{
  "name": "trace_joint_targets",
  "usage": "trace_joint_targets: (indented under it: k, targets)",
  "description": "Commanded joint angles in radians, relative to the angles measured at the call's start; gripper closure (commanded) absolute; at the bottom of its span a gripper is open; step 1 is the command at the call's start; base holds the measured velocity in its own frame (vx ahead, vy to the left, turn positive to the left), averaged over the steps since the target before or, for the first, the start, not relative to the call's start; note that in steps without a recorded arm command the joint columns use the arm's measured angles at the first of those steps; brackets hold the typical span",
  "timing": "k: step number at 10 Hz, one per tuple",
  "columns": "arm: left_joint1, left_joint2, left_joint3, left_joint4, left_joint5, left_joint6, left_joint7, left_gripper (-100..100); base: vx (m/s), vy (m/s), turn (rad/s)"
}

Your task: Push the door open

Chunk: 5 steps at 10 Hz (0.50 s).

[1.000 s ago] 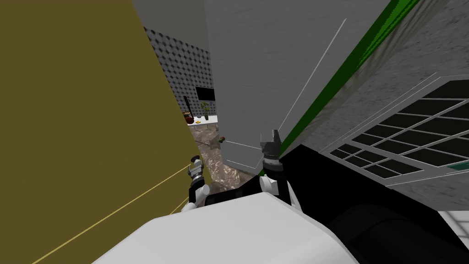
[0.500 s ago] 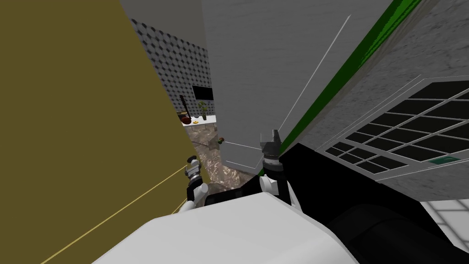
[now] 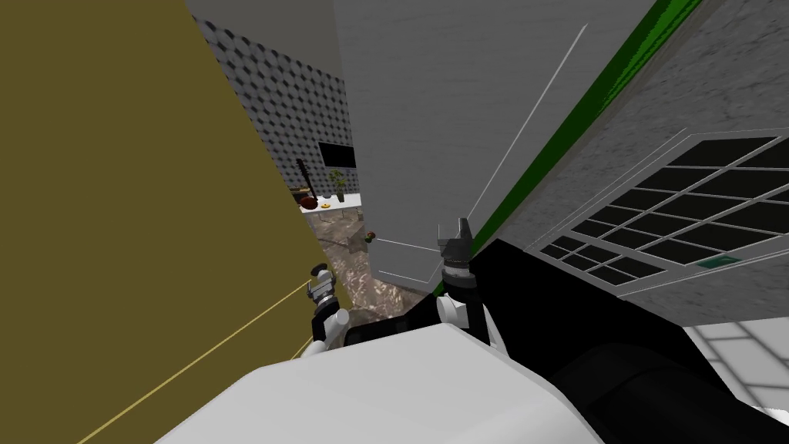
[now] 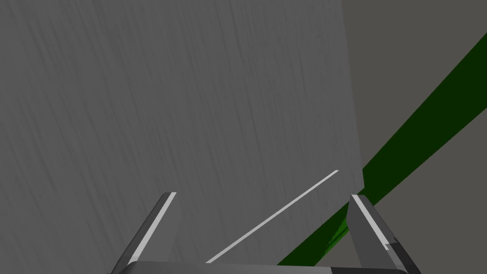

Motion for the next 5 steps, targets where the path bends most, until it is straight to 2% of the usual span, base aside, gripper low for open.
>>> trace_joint_targets:
  k: [1,2,5]
  targets:
    - [-0.014,0.022,0.022,0.039,0.008,-0.042,0.023,100,0.042,0.029,-0.044]
    - [-0.014,0.022,0.022,0.039,0.008,-0.042,0.023,100,0.029,0.014,-0.020]
    - [-0.007,0.023,0.056,0.033,0.034,-0.064,0.008,100,0.042,0.019,-0.091]
